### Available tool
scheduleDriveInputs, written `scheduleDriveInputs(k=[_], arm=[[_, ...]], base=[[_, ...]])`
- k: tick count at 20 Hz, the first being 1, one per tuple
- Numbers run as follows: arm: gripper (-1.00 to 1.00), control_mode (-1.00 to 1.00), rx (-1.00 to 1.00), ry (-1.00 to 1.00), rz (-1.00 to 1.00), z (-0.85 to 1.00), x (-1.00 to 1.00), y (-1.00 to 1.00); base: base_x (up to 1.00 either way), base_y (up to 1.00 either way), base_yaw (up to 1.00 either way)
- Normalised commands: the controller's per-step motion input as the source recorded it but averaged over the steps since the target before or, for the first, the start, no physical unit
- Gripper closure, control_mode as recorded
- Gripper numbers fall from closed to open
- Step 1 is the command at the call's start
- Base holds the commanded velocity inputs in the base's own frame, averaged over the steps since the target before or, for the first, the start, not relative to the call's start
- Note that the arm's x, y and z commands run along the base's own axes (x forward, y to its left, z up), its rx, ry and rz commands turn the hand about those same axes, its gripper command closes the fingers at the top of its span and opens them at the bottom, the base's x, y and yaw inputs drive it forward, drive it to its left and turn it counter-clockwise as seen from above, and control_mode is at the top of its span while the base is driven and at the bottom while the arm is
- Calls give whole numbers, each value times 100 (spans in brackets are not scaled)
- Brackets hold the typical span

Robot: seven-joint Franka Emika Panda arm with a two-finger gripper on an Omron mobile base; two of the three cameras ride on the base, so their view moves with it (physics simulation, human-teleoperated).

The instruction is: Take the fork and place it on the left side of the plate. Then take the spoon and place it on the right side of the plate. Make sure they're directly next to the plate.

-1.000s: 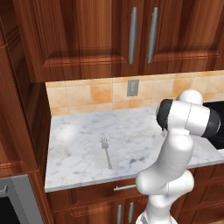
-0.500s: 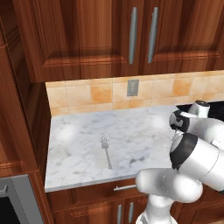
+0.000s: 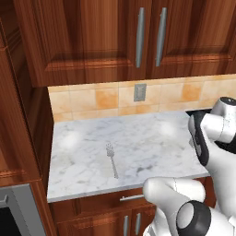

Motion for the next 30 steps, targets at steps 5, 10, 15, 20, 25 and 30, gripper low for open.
scheduleDriveInputs(k=[5, 10, 15, 20, 25, 30], arm=[[100, -100, 2, 6, -11, 100, -40, 23], [100, -100, 0, 5, -13, 88, -51, 12], [100, -100, 0, 0, -14, 63, -59, 1], [100, 100, 0, 0, 0, 0, 0, 0], [100, 100, 0, 0, 0, 0, 0, 0], [100, 100, 0, 0, 0, 0, 0, 0]], base=[[0, 0, 0], [0, 0, 0], [0, 0, 0], [-86, 19, -18], [-96, 17, -35], [-69, 14, -52]])
